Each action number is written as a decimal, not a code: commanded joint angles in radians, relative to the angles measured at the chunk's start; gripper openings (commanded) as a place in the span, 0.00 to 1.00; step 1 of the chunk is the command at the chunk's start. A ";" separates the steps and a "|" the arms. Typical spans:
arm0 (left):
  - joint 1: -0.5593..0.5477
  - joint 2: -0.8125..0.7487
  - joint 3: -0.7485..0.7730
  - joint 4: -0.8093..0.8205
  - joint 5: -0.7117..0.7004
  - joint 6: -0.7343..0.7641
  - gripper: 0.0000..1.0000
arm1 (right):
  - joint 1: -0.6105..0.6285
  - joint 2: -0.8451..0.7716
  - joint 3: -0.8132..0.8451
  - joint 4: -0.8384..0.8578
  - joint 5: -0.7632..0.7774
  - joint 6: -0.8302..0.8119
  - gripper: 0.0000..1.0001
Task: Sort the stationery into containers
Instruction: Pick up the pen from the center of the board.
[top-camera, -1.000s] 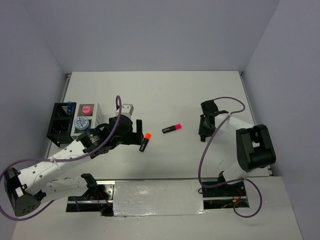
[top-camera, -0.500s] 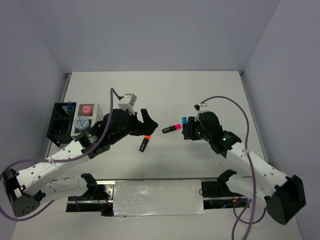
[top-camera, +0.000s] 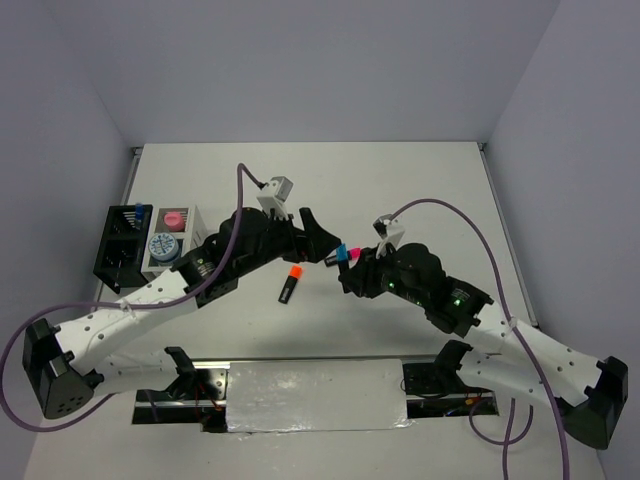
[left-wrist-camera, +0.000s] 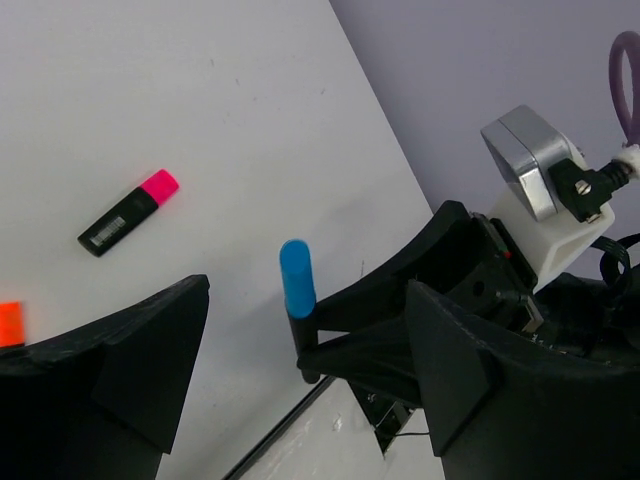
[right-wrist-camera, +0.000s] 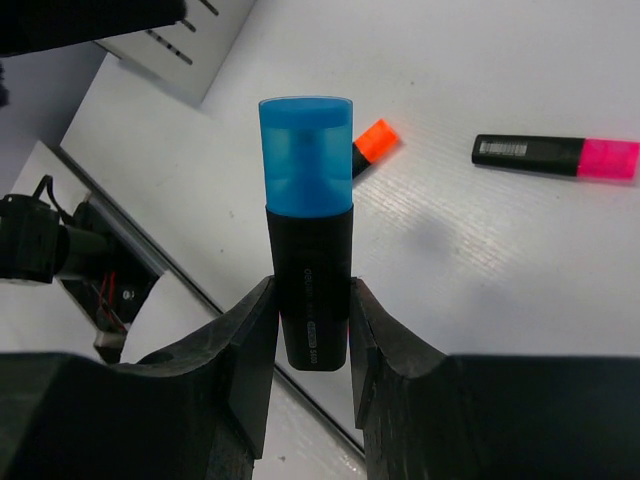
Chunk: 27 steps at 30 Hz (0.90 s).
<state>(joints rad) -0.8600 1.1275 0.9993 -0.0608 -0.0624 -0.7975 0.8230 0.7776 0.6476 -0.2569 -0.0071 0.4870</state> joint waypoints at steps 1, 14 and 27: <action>-0.004 0.014 0.007 0.105 0.042 -0.026 0.91 | 0.044 0.020 0.078 0.045 0.051 0.015 0.00; -0.004 0.098 -0.001 0.094 0.041 -0.054 0.57 | 0.133 0.064 0.129 0.071 0.133 0.012 0.00; 0.082 0.074 0.134 -0.181 -0.126 0.017 0.00 | 0.136 -0.056 0.048 0.105 0.257 -0.007 1.00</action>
<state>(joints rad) -0.8429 1.2343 1.0473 -0.1146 -0.0689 -0.8177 0.9581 0.8173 0.7193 -0.1936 0.1467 0.4881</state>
